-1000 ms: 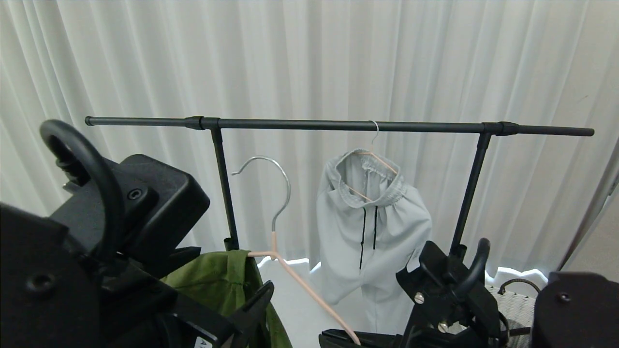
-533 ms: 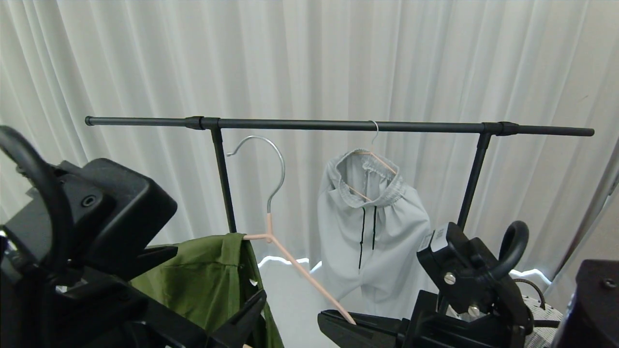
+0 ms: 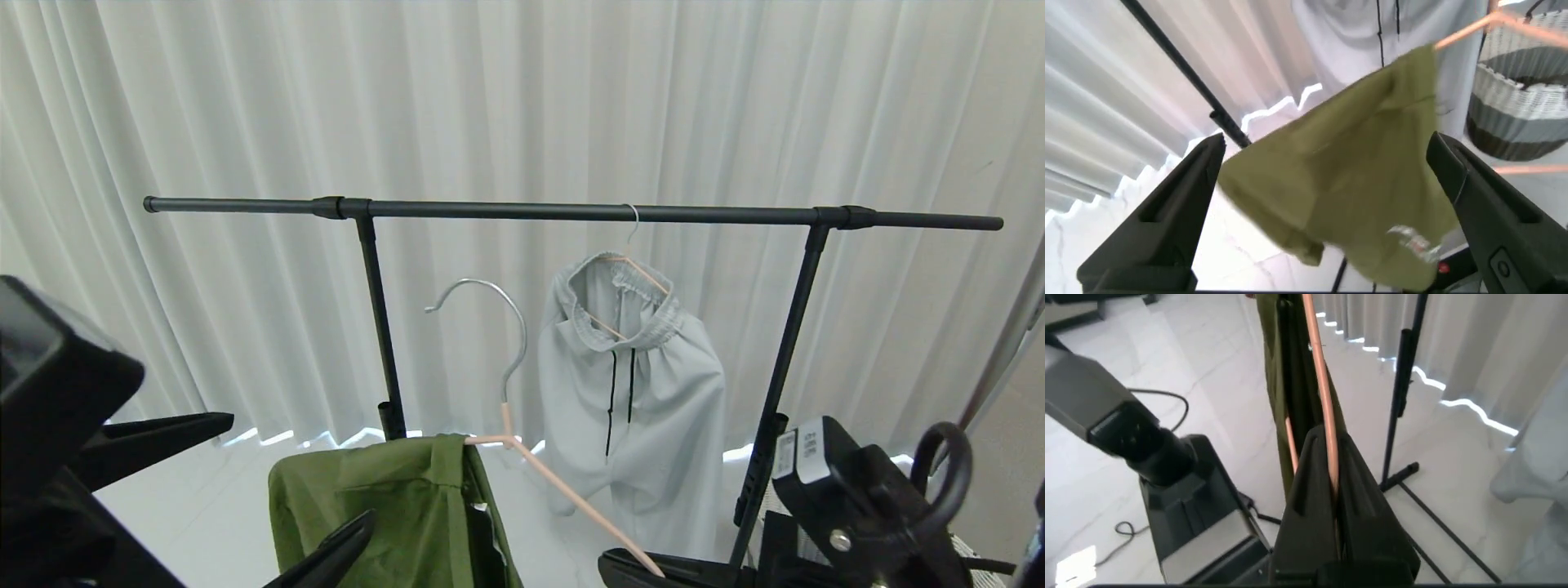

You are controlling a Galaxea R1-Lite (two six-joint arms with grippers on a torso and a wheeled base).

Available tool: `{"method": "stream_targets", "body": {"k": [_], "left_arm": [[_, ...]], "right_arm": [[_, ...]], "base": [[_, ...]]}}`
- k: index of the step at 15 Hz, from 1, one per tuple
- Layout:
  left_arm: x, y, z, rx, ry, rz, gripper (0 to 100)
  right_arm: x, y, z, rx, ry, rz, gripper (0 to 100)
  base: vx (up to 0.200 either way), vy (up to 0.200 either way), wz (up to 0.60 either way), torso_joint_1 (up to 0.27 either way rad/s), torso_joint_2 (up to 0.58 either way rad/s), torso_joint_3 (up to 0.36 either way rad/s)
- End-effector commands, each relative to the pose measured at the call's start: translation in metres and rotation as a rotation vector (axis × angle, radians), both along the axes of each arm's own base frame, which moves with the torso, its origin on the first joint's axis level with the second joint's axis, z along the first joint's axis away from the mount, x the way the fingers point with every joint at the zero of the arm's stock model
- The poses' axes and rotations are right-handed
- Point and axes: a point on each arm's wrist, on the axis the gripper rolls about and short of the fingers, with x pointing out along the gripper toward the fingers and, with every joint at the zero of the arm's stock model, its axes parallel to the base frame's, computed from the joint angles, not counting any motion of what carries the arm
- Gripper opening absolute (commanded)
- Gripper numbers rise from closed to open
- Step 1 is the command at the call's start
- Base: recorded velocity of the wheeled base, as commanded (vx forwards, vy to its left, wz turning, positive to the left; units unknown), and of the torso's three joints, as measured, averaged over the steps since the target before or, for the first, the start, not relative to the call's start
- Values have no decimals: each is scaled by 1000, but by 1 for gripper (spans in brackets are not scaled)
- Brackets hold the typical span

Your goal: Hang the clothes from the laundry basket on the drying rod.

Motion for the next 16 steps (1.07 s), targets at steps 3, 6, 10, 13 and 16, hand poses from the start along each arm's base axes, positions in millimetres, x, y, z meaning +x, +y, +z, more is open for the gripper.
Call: {"method": "stream_targets", "body": {"k": [3,6,10,13,16], "left_arm": [[-16,19,-4,-25,-4,-102,100],[-21,17,-5,-46,76,-248,100],[-19,27,-9,-22,163,-437,100],[-15,33,-13,22,164,-525,100],[-12,22,-19,25,173,-604,100]], "right_arm": [[-9,-28,-1,4,-38,7,0],[-15,-46,-8,-31,-96,26,0],[-21,-61,-9,-36,-150,56,0],[-34,-68,-12,-23,-155,127,0],[-44,-68,-13,-23,-155,189,0]], "base": [[0,0,0,0,0,0],[0,0,0,0,0,0],[0,0,0,0,0,0],[0,0,0,0,0,0],[0,0,0,0,0,0]]}}
